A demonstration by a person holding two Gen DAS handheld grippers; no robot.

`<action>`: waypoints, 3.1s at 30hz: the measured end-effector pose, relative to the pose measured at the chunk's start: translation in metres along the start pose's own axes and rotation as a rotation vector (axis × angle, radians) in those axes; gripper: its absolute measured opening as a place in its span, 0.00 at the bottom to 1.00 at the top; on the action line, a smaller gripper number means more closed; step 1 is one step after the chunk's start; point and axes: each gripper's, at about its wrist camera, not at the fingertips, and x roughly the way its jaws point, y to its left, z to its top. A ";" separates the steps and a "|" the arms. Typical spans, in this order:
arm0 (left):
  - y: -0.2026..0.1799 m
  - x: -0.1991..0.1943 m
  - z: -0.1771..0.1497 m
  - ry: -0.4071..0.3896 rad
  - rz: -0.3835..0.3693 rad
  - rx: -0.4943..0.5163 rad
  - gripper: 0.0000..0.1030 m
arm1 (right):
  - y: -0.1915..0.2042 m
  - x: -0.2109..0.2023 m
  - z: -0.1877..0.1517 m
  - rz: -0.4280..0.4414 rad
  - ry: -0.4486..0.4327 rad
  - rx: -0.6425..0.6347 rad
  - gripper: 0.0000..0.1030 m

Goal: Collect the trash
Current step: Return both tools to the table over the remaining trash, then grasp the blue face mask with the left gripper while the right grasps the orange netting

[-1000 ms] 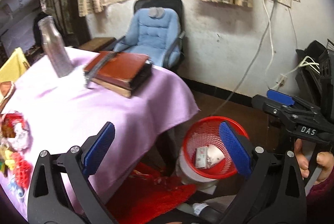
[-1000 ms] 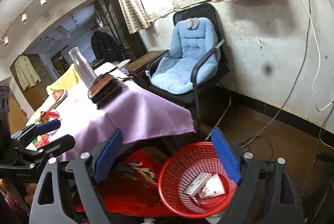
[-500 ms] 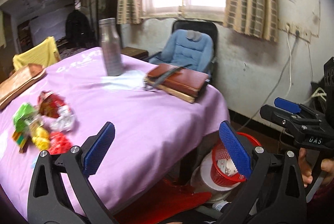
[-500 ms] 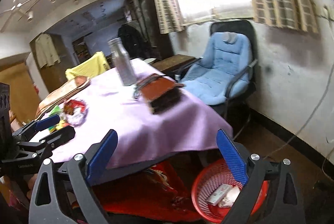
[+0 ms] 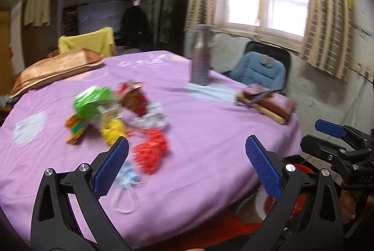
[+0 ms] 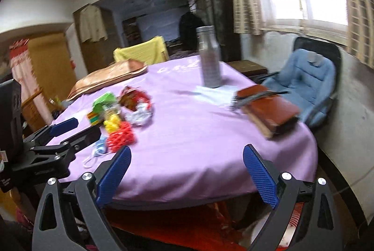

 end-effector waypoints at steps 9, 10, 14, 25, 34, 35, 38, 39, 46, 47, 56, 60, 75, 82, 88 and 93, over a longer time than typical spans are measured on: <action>0.071 0.010 -0.013 0.029 0.153 -0.092 0.93 | 0.062 0.054 0.017 0.099 0.077 -0.091 0.92; 0.077 0.012 -0.014 0.035 0.168 -0.098 0.93 | 0.067 0.060 0.019 0.108 0.085 -0.098 0.92; 0.099 0.023 -0.018 0.077 0.198 -0.129 0.93 | 0.080 0.081 0.023 0.130 0.108 -0.114 0.92; 0.106 0.051 -0.020 0.157 0.239 -0.116 0.93 | 0.068 0.122 0.029 0.161 0.148 -0.039 0.92; 0.087 0.069 -0.020 0.197 0.247 -0.048 0.93 | 0.043 0.128 0.028 0.163 0.146 0.026 0.92; 0.085 0.070 -0.019 0.199 0.246 -0.043 0.93 | 0.039 0.128 0.028 0.163 0.146 0.036 0.92; 0.080 0.073 -0.020 0.206 0.241 -0.029 0.93 | 0.032 0.127 0.027 0.163 0.144 0.056 0.92; 0.078 0.075 -0.020 0.210 0.238 -0.025 0.93 | 0.030 0.127 0.027 0.162 0.142 0.060 0.92; 0.073 0.082 -0.024 0.240 0.230 -0.001 0.93 | 0.022 0.124 0.025 0.155 0.136 0.084 0.92; 0.074 0.084 -0.025 0.256 0.233 0.003 0.93 | 0.021 0.125 0.025 0.155 0.138 0.088 0.92; 0.121 0.071 -0.028 0.287 0.234 -0.125 0.93 | 0.024 0.131 0.021 0.192 0.161 0.106 0.92; 0.129 0.062 -0.029 0.275 0.234 -0.150 0.93 | 0.041 0.142 0.018 0.258 0.204 0.096 0.92; 0.149 0.037 -0.045 0.267 0.145 -0.228 0.93 | 0.118 0.199 0.025 0.329 0.331 -0.008 0.92; 0.138 0.036 -0.052 0.293 0.089 -0.187 0.93 | 0.122 0.225 0.027 0.289 0.390 0.007 0.80; 0.147 0.016 -0.061 0.305 0.113 -0.197 0.93 | 0.121 0.221 0.027 0.316 0.351 -0.034 0.44; 0.135 0.029 -0.042 0.291 0.054 -0.203 0.93 | 0.115 0.200 0.032 0.316 0.284 -0.052 0.41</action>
